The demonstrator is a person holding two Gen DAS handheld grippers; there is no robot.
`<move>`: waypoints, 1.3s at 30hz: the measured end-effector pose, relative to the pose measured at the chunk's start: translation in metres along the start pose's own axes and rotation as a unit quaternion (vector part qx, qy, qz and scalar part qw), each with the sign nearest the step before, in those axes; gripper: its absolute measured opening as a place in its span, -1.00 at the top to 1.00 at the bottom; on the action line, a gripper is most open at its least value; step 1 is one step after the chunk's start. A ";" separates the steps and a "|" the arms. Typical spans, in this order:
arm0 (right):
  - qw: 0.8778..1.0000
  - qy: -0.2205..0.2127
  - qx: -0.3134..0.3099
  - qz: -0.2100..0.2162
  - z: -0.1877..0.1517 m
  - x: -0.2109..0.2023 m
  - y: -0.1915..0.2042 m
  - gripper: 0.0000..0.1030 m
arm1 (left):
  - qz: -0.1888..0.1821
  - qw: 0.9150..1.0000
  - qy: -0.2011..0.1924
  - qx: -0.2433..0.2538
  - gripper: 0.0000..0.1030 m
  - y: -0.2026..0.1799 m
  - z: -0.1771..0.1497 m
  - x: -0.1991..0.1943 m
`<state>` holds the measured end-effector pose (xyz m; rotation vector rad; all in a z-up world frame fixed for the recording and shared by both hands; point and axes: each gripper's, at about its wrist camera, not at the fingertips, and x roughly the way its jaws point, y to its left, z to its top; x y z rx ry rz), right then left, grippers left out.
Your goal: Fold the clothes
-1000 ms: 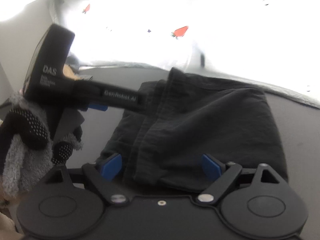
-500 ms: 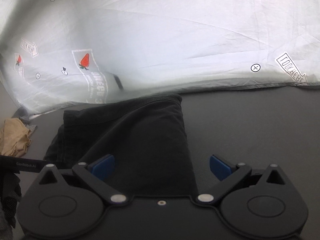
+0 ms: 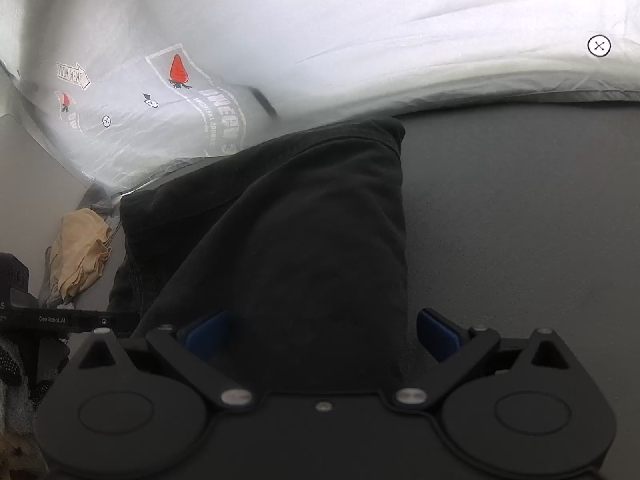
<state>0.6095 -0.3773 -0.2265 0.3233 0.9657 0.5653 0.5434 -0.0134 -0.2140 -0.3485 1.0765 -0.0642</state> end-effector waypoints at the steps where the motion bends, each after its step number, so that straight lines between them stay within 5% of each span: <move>1: 1.000 0.005 0.008 0.008 0.001 0.002 -0.003 -0.97 | -0.001 1.000 0.000 0.001 -0.99 0.000 0.000 0.000; 4: 1.000 0.003 -0.001 0.006 0.001 0.001 0.002 -0.83 | -0.012 1.000 0.000 -0.001 -0.97 0.000 0.001 -0.001; 7: 0.998 -0.016 -0.042 -0.034 -0.006 -0.003 0.031 -0.32 | -0.034 0.999 -0.026 -0.033 -0.62 0.000 -0.005 -0.006; 15: 0.976 -0.094 -0.125 -0.151 -0.030 -0.033 0.121 0.30 | -0.002 0.998 -0.061 -0.009 0.42 -0.025 -0.015 -0.042; 25: 0.952 -0.190 -0.083 -0.227 -0.073 -0.164 0.185 0.36 | -0.119 0.985 -0.115 0.040 0.45 -0.065 -0.039 -0.118; 33: 0.922 -0.244 -0.043 -0.299 -0.118 -0.299 0.174 0.35 | -0.198 0.966 -0.107 0.129 0.45 -0.172 -0.066 -0.150; 39: 0.904 -0.275 -0.028 -0.326 -0.154 -0.397 0.114 0.35 | -0.232 0.949 -0.116 0.177 0.45 -0.292 -0.115 -0.160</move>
